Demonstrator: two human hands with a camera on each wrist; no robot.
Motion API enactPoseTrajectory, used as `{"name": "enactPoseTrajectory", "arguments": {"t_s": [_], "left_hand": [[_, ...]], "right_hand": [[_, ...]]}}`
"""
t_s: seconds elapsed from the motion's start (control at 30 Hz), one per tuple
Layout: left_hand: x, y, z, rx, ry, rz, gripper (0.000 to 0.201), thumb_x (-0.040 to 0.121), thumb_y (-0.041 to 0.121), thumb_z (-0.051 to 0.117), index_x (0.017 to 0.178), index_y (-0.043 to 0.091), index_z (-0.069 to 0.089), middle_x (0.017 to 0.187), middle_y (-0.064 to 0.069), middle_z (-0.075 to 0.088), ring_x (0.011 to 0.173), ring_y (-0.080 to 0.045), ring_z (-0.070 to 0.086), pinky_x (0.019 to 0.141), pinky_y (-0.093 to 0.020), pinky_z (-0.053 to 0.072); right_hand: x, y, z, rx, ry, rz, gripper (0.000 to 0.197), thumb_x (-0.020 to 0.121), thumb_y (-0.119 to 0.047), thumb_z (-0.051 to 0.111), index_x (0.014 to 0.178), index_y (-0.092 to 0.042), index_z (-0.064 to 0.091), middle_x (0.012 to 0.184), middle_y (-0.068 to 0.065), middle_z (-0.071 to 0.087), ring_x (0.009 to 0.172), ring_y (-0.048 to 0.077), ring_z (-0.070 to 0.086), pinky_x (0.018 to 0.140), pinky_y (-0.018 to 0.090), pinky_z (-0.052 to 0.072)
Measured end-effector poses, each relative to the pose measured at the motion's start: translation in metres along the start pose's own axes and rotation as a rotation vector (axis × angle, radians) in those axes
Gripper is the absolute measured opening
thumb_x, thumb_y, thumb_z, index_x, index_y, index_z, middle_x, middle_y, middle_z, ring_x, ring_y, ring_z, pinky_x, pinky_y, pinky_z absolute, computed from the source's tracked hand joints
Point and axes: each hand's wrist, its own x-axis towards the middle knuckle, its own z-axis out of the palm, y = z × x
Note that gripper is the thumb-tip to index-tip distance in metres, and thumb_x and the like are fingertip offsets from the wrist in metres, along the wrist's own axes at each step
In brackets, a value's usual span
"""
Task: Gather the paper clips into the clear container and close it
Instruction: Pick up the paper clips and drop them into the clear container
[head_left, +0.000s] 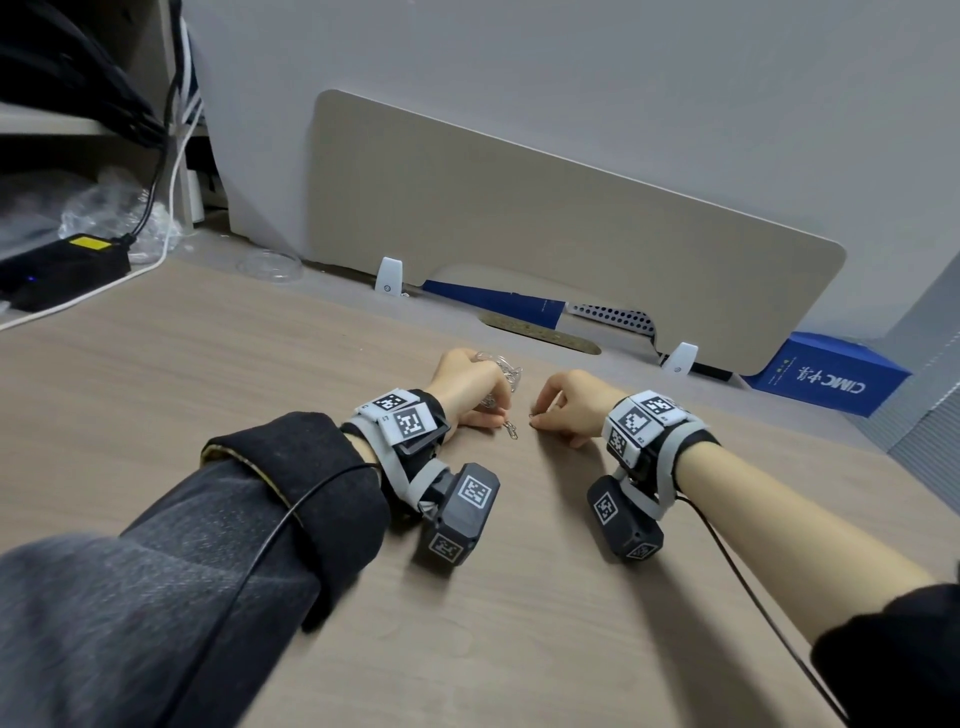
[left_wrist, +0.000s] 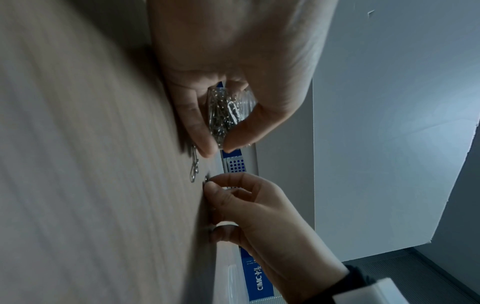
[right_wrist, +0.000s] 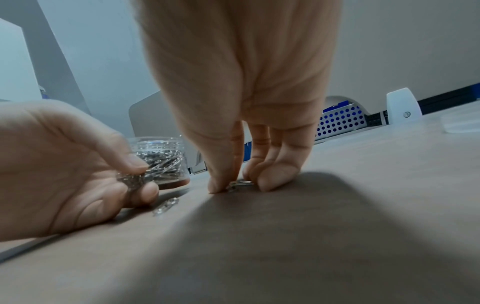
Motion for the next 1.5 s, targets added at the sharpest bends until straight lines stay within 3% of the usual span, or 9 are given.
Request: {"name": "enactPoseTrajectory", "arguments": {"t_s": [0.17, 0.4, 0.6, 0.7, 0.77, 0.97, 1.17, 1.33, 1.5], "left_hand": [[0.000, 0.000, 0.001, 0.000, -0.004, -0.001, 0.036, 0.069, -0.019, 0.057, 0.096, 0.005, 0.056, 0.099, -0.021, 0.057, 0.069, -0.032, 0.063, 0.043, -0.024, 0.053], [-0.001, 0.000, 0.001, -0.007, -0.008, -0.002, 0.037, 0.070, -0.019, 0.057, 0.098, 0.005, 0.057, 0.106, -0.019, 0.057, 0.072, -0.032, 0.064, 0.042, -0.023, 0.052], [-0.003, 0.001, 0.001, 0.002, -0.021, -0.007, 0.038, 0.070, -0.019, 0.057, 0.093, 0.011, 0.054, 0.117, -0.021, 0.057, 0.076, -0.034, 0.064, 0.043, -0.024, 0.054], [-0.002, 0.000, 0.000, 0.001, -0.028, -0.011, 0.036, 0.071, -0.019, 0.057, 0.088, 0.013, 0.052, 0.108, -0.021, 0.058, 0.074, -0.034, 0.064, 0.045, -0.026, 0.056], [-0.001, 0.000, -0.001, 0.009, -0.032, -0.010, 0.036, 0.071, -0.019, 0.057, 0.088, 0.012, 0.053, 0.102, -0.020, 0.058, 0.075, -0.033, 0.065, 0.048, -0.027, 0.058], [-0.001, -0.001, 0.002, 0.088, -0.121, -0.008, 0.055, 0.066, -0.018, 0.059, 0.117, 0.004, 0.058, 0.095, -0.022, 0.065, 0.067, -0.032, 0.069, 0.050, -0.027, 0.056], [-0.004, 0.002, 0.001, 0.030, -0.040, 0.037, 0.048, 0.069, -0.018, 0.057, 0.110, 0.007, 0.059, 0.091, -0.016, 0.062, 0.070, -0.029, 0.066, 0.045, -0.025, 0.054], [0.003, 0.002, -0.005, -0.015, 0.118, 0.039, 0.033, 0.070, -0.017, 0.057, 0.089, 0.010, 0.054, 0.083, -0.017, 0.062, 0.064, -0.031, 0.064, 0.057, -0.033, 0.061], [0.004, 0.000, -0.005, -0.031, 0.128, 0.039, 0.035, 0.070, -0.017, 0.057, 0.092, 0.010, 0.055, 0.084, -0.016, 0.062, 0.068, -0.032, 0.065, 0.070, -0.039, 0.062]], "right_hand": [[-0.001, 0.001, 0.002, -0.013, 0.005, -0.040, 0.018, 0.090, -0.016, 0.066, 0.073, -0.018, 0.060, 0.071, 0.004, 0.060, 0.058, 0.014, 0.056, 0.045, 0.021, 0.055], [0.001, -0.002, 0.004, -0.060, -0.053, -0.011, 0.017, 0.093, -0.021, 0.062, 0.078, -0.012, 0.065, 0.071, 0.008, 0.063, 0.060, 0.020, 0.061, 0.062, 0.034, 0.060], [-0.002, -0.007, 0.005, -0.164, -0.120, 0.010, 0.028, 0.097, -0.027, 0.053, 0.074, -0.014, 0.061, 0.079, 0.012, 0.063, 0.070, 0.026, 0.063, 0.063, 0.036, 0.060], [-0.002, -0.004, 0.002, -0.129, -0.135, 0.008, 0.027, 0.099, -0.027, 0.049, 0.079, -0.014, 0.061, 0.075, 0.011, 0.060, 0.065, 0.023, 0.061, 0.057, 0.031, 0.059], [-0.002, -0.003, -0.007, -0.020, -0.082, -0.003, 0.024, 0.100, -0.025, 0.048, 0.090, -0.009, 0.061, 0.073, 0.009, 0.061, 0.058, 0.018, 0.060, 0.054, 0.026, 0.057], [-0.007, -0.022, -0.030, 0.266, 0.139, -0.159, 0.020, 0.098, -0.025, 0.053, 0.086, -0.010, 0.057, 0.066, 0.003, 0.051, 0.050, 0.011, 0.048, 0.044, 0.021, 0.047], [-0.005, -0.024, -0.019, 0.275, 0.305, -0.112, 0.016, 0.095, -0.019, 0.055, 0.093, -0.005, 0.063, 0.065, 0.004, 0.055, 0.049, 0.013, 0.049, 0.043, 0.024, 0.049], [-0.014, -0.024, -0.003, 0.005, 0.011, -0.037, 0.013, 0.087, -0.026, 0.070, 0.090, -0.014, 0.066, 0.083, 0.006, 0.069, 0.065, 0.018, 0.064, 0.064, 0.031, 0.059], [-0.011, -0.032, 0.010, -0.011, -0.020, -0.050, 0.025, 0.083, -0.026, 0.074, 0.100, -0.008, 0.073, 0.083, 0.009, 0.071, 0.064, 0.017, 0.061, 0.063, 0.030, 0.057]]}}
